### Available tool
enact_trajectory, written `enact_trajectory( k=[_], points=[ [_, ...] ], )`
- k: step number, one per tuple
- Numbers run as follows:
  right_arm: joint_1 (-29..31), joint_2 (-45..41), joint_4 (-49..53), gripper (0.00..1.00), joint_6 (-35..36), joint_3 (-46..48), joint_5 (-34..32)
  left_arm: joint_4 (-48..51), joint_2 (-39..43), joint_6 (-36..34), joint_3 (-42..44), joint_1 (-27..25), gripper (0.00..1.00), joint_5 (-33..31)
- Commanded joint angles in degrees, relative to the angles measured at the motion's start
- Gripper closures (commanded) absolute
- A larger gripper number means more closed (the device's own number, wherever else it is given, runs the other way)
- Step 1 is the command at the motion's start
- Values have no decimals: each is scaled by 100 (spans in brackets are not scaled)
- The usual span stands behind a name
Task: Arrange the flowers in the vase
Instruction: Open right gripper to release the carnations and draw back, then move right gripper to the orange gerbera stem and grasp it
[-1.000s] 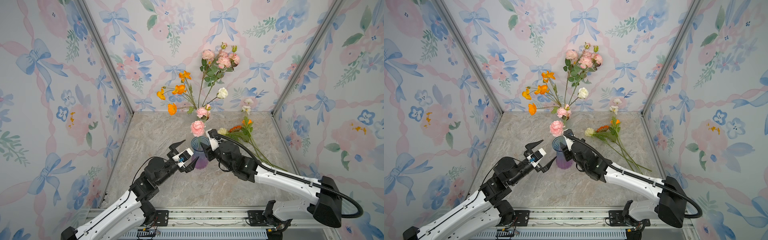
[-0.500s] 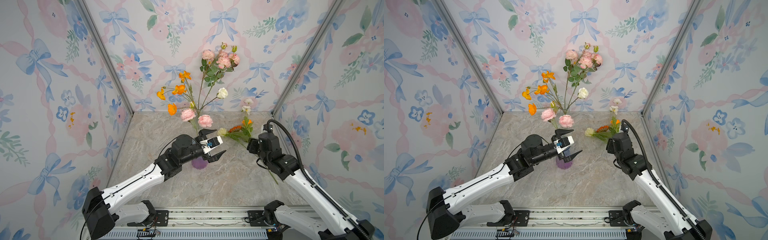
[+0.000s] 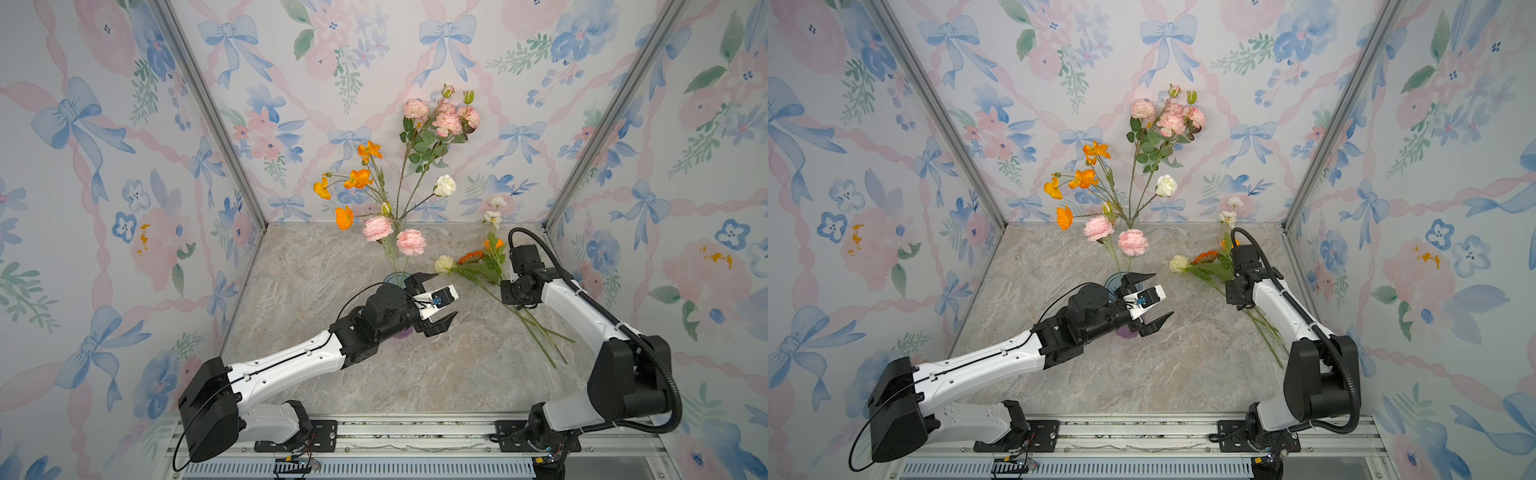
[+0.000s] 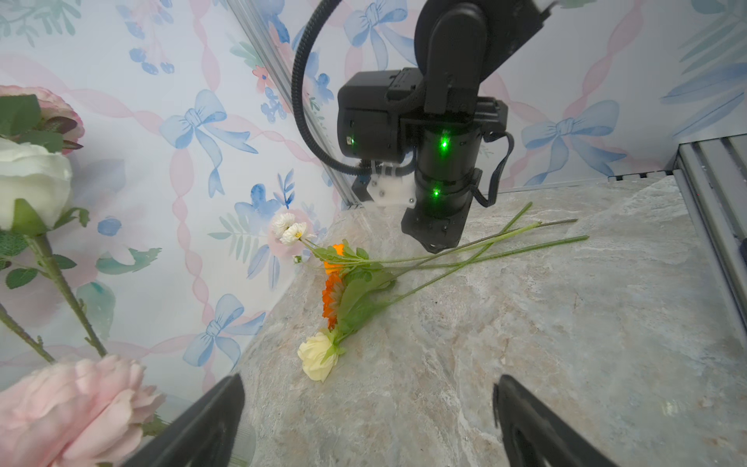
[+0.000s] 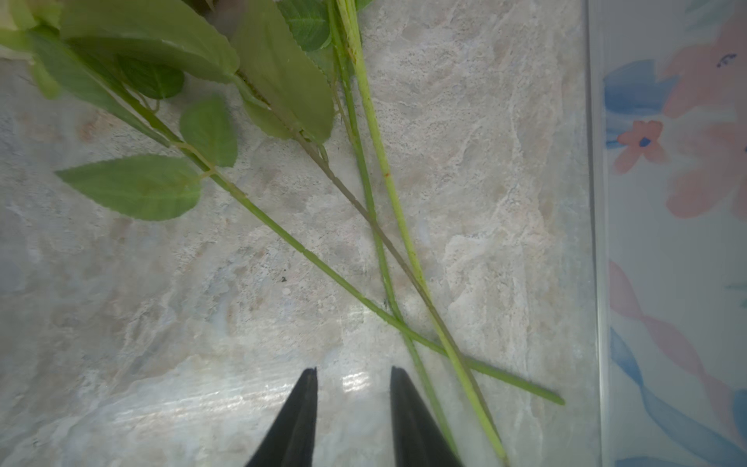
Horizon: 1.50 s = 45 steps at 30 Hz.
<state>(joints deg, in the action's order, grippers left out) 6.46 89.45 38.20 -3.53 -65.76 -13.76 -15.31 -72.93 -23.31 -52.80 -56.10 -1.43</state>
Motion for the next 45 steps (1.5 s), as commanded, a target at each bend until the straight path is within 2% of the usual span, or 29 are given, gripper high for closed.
enact_trajectory(
  k=[1, 6, 14, 18, 31, 41, 45],
  points=[
    [-66, 498, -65, 69, 550, -457, -238, -185, 9, 65, 85, -42, 2, -129],
    [-75, 1157, -88, 69, 860, -710, -418, -196, 45, 37, 85, -27, 2, -114],
    [-144, 1445, -261, 69, 1011, -764, -509, -234, 39, 35, 120, 4, 2, -59],
    [-237, 1606, -271, 69, 1113, -850, -301, -236, 28, 54, 120, 2, 2, -13],
    [-340, 1996, -436, 69, 1278, -965, -93, -252, -52, 121, 120, -1, 2, 51],
    [-347, 2129, -589, 72, 1476, -974, -9, -253, -65, 164, 106, -6, 2, 117],
    [-352, 2071, -653, 77, 1505, -939, 142, -249, -73, 178, 103, 1, 2, 134]
  ],
)
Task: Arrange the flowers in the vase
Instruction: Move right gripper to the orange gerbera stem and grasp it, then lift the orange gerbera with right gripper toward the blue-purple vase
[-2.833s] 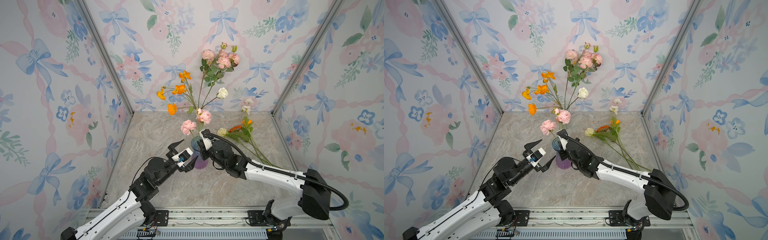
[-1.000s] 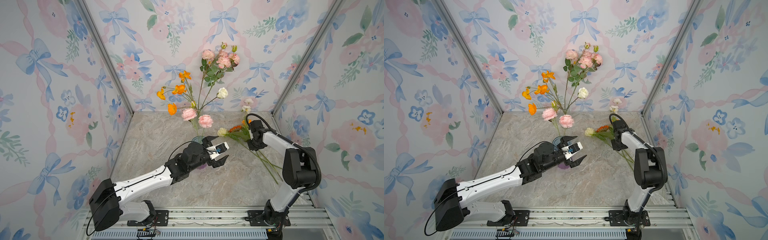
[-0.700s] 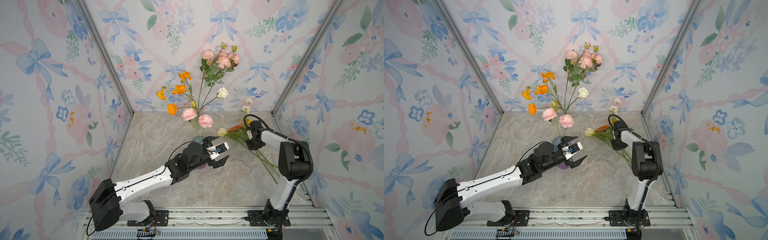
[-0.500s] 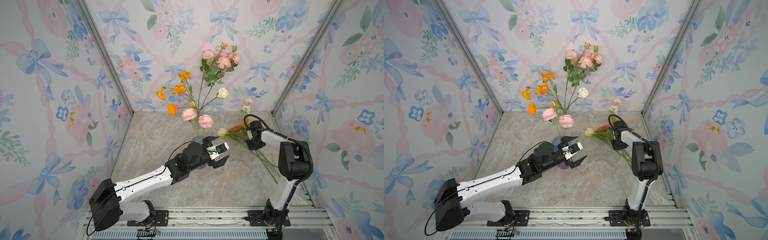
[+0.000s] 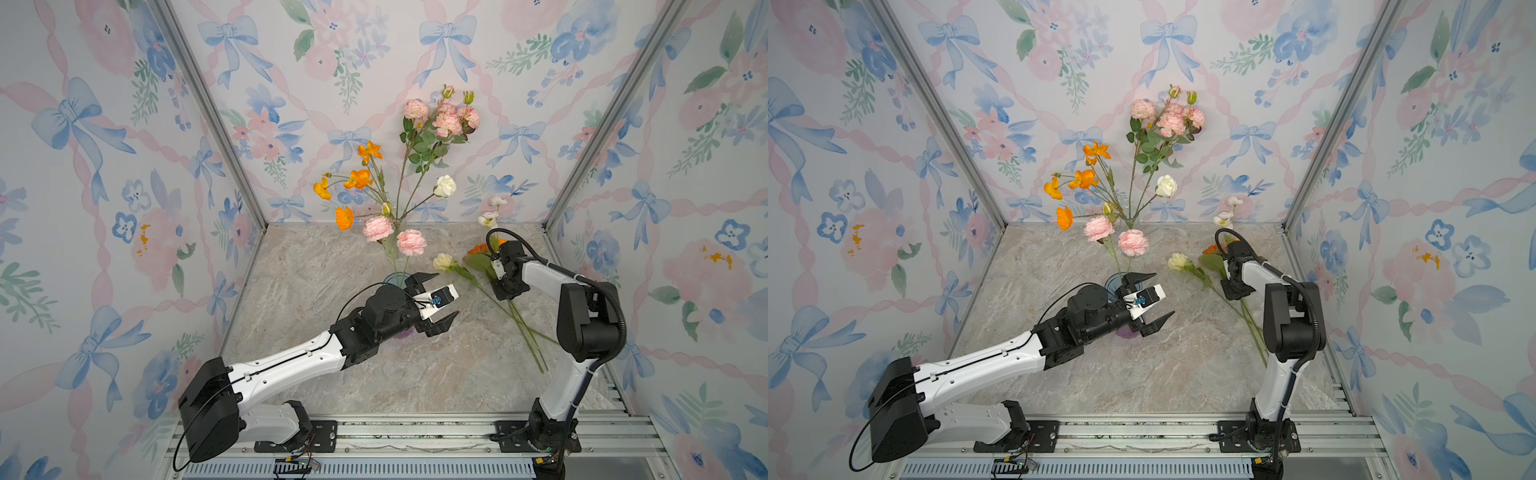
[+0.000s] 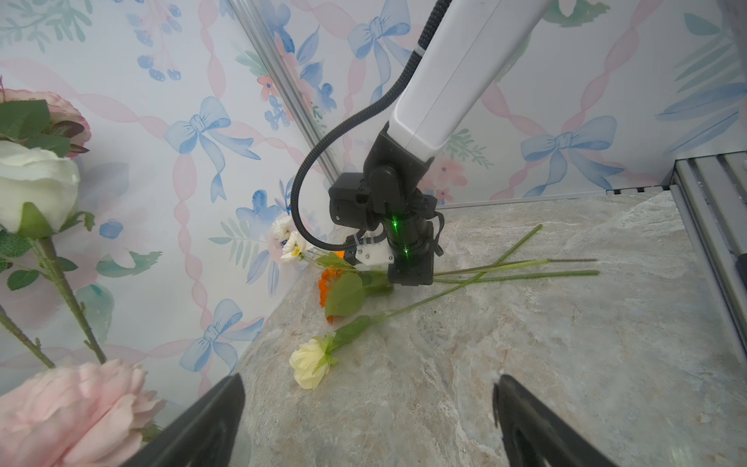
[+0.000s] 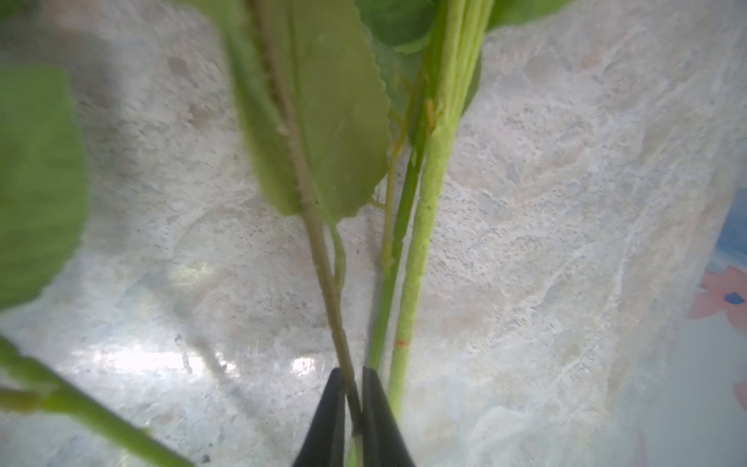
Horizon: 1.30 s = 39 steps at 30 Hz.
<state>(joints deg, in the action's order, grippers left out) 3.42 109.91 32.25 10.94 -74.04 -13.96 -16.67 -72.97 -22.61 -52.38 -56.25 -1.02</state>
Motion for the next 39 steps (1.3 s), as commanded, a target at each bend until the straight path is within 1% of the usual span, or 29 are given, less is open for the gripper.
enact_trajectory(
  k=[1, 3, 7, 13, 16, 20, 23, 26, 29, 34, 37, 39],
  points=[
    [-36, 7, -68, 78, 86, -95, 210, -117, -71, 108, 62, 11, 2, 101],
    [-26, -46, -110, 81, 135, -55, 278, -118, -68, 110, 61, 9, 2, 102],
    [-8, -191, -239, 91, 224, 62, 395, -117, -69, 126, 60, 17, 2, 106],
    [123, -507, -401, 94, 319, 220, 494, -120, -51, 141, 52, 20, 2, 120],
    [259, -664, -415, 100, 364, 269, 521, -115, -20, 144, 48, 16, 2, 119],
    [404, -875, -394, 100, 341, 312, 545, -118, 41, 135, 53, 9, 2, 94],
    [470, -1101, -352, 100, 238, 342, 735, -118, 75, 120, 61, 9, 2, 68],
    [510, -1460, -363, 100, -25, 429, 978, -101, 94, 100, 54, 17, 2, 49],
    [511, -1963, -451, 100, -521, 596, 1211, -68, 185, 51, 44, 11, 2, 7],
    [526, -3010, -1124, 100, -1541, 1152, 1846, 0, 491, -129, 46, 11, 2, -127],
    [657, -3630, -1484, 100, -2045, 1447, 1875, 172, 754, -387, 26, 18, 2, -287],
    [741, -3984, -1546, 100, -2312, 1536, 1799, 363, 1014, -561, 30, 14, 2, -409]
  ],
)
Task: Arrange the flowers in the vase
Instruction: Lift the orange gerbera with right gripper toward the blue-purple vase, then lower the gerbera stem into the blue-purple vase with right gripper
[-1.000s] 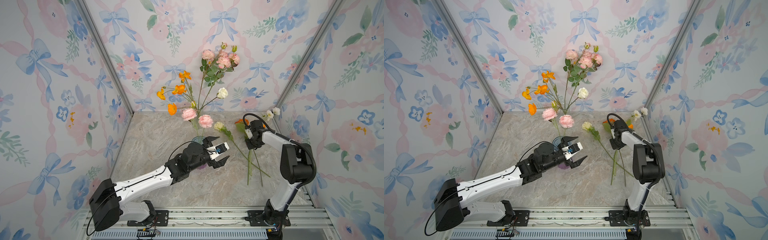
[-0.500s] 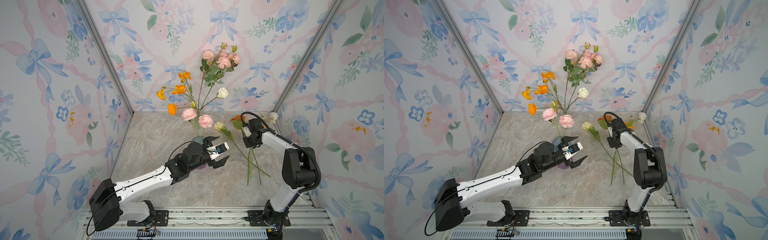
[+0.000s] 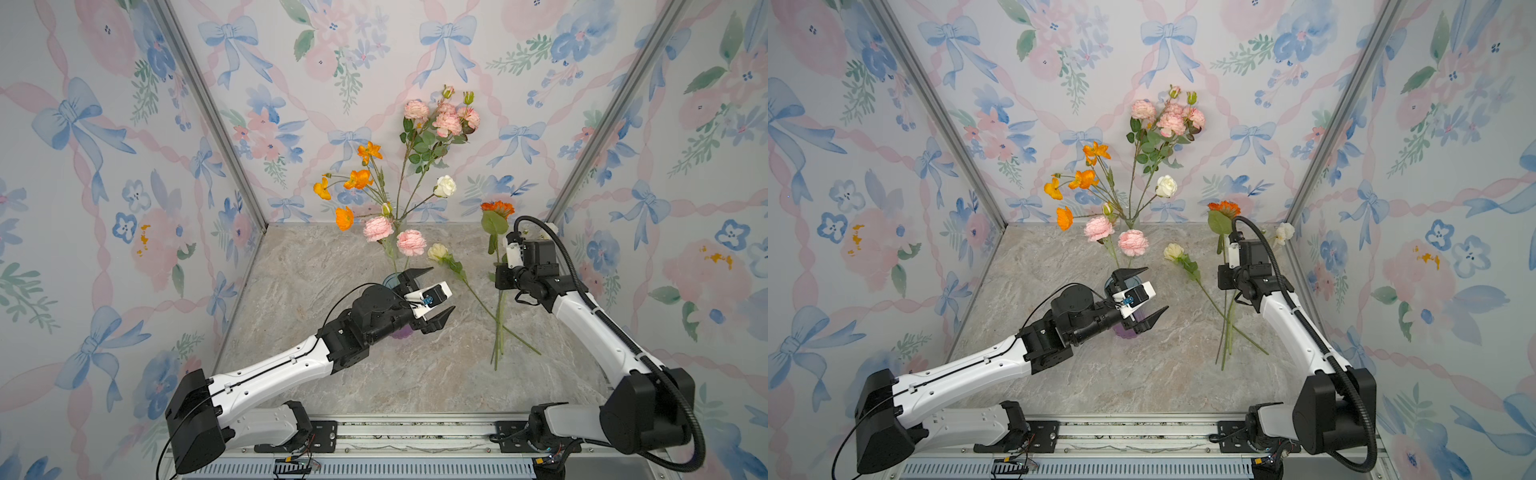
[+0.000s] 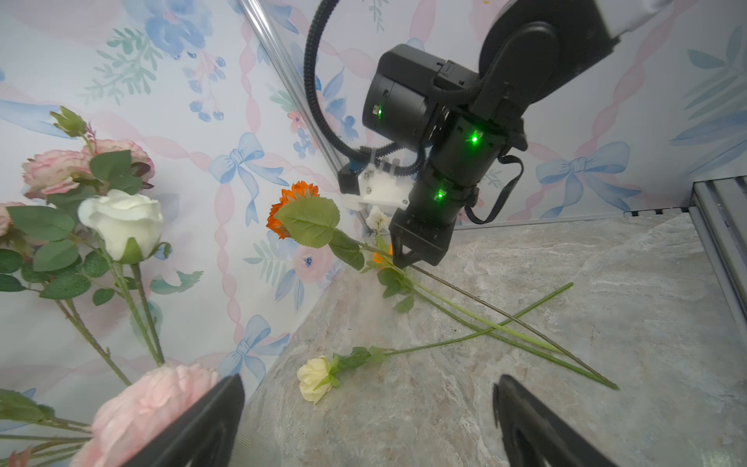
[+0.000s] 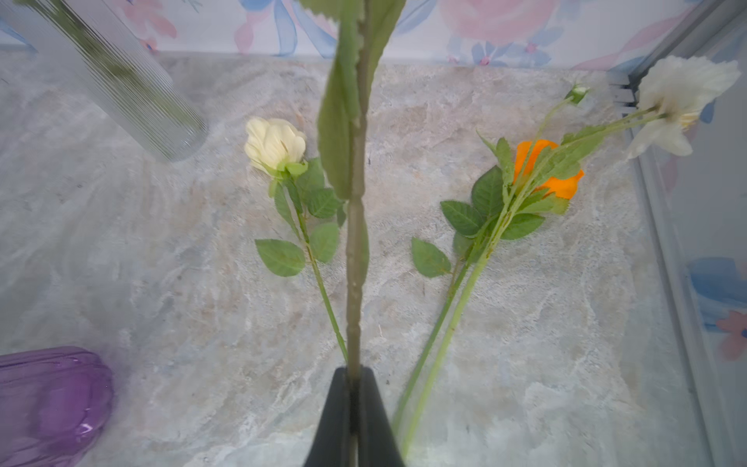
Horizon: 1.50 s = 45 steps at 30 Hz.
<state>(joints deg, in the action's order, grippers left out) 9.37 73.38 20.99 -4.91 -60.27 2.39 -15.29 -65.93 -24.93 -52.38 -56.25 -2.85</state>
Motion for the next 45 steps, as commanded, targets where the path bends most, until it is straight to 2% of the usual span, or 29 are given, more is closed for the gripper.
enact_trajectory(
  k=[1, 7, 12, 17, 22, 25, 31, 45],
  points=[
    [178, -502, -408, 100, -847, 172, 139, 323, 471, -402, 63, 16, 2, -296],
    [613, -1602, -487, 100, -1358, 277, -580, 480, 1751, -689, 919, 12, 2, -607],
    [1539, -2125, -744, 100, -1119, 0, -1522, 475, 2509, -539, 1622, 12, 2, -1052],
    [2517, -2030, -1701, 100, -648, -367, -2212, 479, 2584, -540, 1677, 89, 2, -1227],
    [3134, -1526, -3178, 100, -152, -561, -2761, 494, 2524, -198, 1582, 354, 2, -996],
    [3322, -1107, -3530, 100, -26, -873, -2779, 404, 2568, -105, 1607, 484, 2, -1050],
    [3762, -558, -4318, 100, 321, -1244, -2795, 325, 2560, 56, 1603, 698, 2, -774],
    [3992, -29, -4553, 100, 244, -1233, -2801, 316, 2614, 146, 1577, 782, 2, -584]
  ],
)
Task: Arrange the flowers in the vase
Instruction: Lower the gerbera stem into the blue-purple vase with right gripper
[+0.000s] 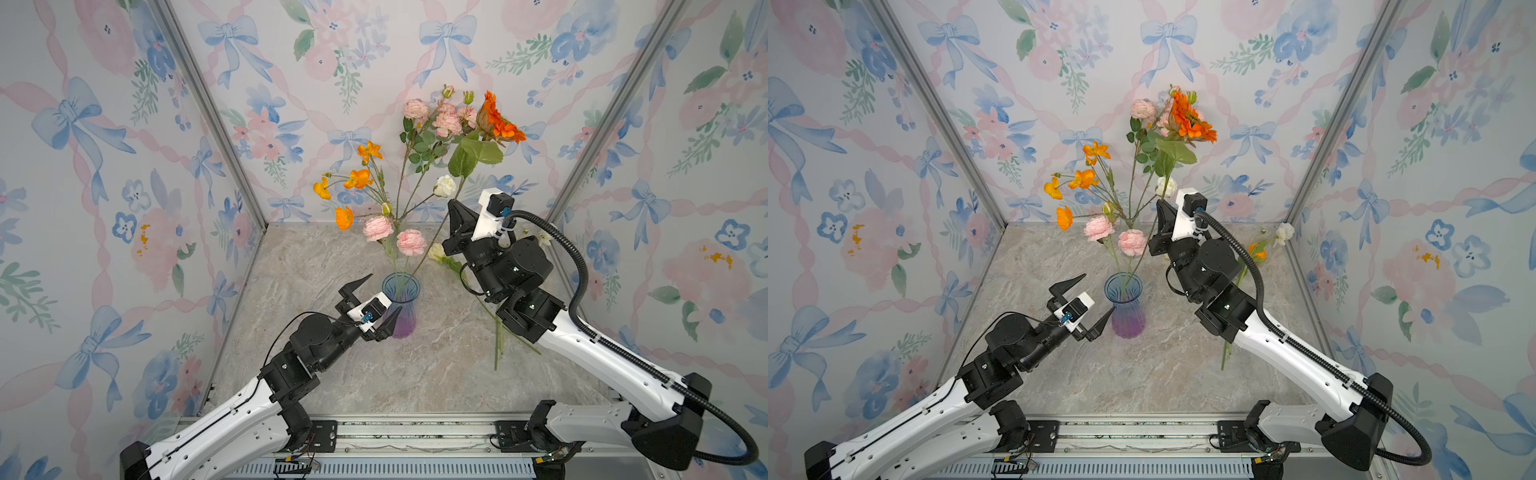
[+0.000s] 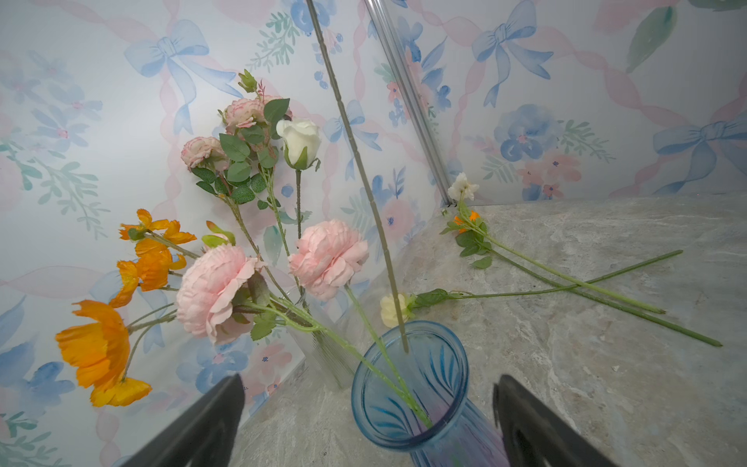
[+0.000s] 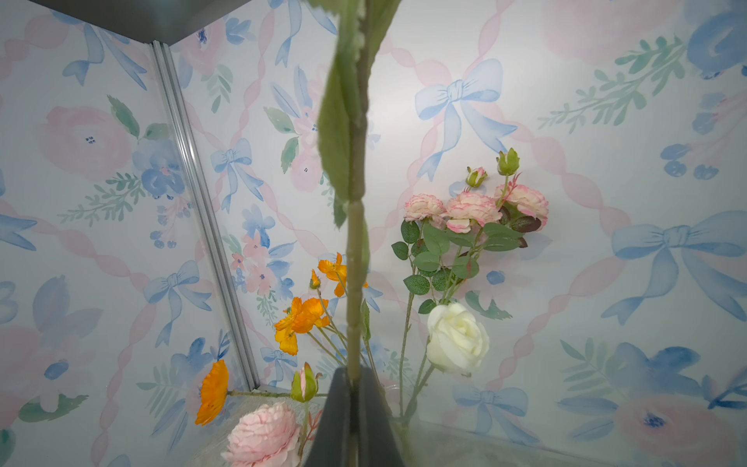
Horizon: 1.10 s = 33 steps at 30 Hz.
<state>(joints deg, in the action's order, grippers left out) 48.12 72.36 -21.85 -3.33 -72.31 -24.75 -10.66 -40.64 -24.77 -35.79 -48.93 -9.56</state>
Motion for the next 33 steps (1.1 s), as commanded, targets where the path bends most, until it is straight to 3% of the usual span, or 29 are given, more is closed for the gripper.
enact_trajectory(
  k=[1, 8, 15, 30, 33],
  points=[
    [167, 109, -391, 100, 113, 77, -98, -151, 83, 135, -83, 50, 2, 95],
    [546, 388, -1972, 100, 127, 1274, -547, -192, 100, 157, -49, 50, 2, 108],
    [930, 666, -2107, 100, 49, 1643, -1007, -200, 83, 157, -47, 54, 2, 107],
    [1505, 1520, -3816, 100, 180, 2520, -2192, -199, 13, 170, -53, 59, 2, 165],
    [1618, 1661, -3996, 91, 365, 2504, -2306, -191, 17, 173, -52, 59, 2, 175]
  ],
)
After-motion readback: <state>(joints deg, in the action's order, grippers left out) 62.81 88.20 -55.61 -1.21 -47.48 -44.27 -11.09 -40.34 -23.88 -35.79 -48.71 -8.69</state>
